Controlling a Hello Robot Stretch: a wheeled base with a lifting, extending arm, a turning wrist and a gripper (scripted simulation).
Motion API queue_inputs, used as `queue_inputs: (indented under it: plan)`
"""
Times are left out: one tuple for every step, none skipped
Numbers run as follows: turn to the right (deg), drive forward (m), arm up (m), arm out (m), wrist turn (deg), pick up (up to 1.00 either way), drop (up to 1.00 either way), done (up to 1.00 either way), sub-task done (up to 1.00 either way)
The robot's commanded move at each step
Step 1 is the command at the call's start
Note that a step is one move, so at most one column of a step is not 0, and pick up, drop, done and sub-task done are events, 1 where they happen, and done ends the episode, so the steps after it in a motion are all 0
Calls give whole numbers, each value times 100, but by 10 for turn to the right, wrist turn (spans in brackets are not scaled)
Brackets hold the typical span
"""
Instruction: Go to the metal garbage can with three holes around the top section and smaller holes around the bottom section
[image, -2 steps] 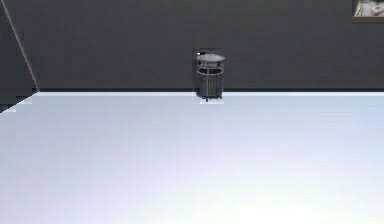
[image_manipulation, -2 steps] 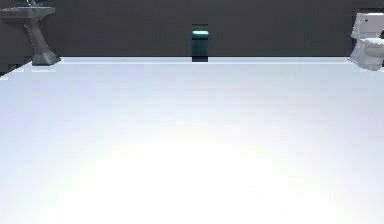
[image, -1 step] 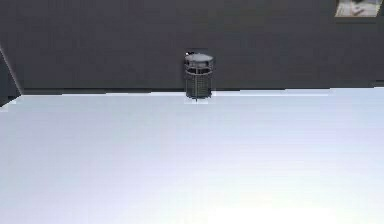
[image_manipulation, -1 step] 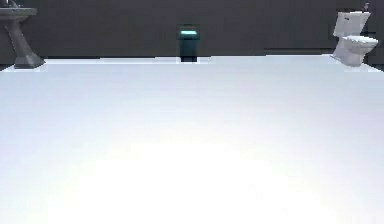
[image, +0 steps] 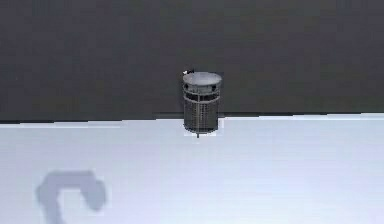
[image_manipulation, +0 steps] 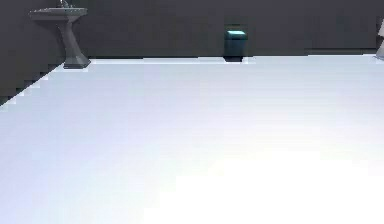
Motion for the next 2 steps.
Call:
queue_inputs:
  plan:
    - [0,100,0,0,0,0,0,0,0]
    - [30,0,0,0,0,0,0,0,0]
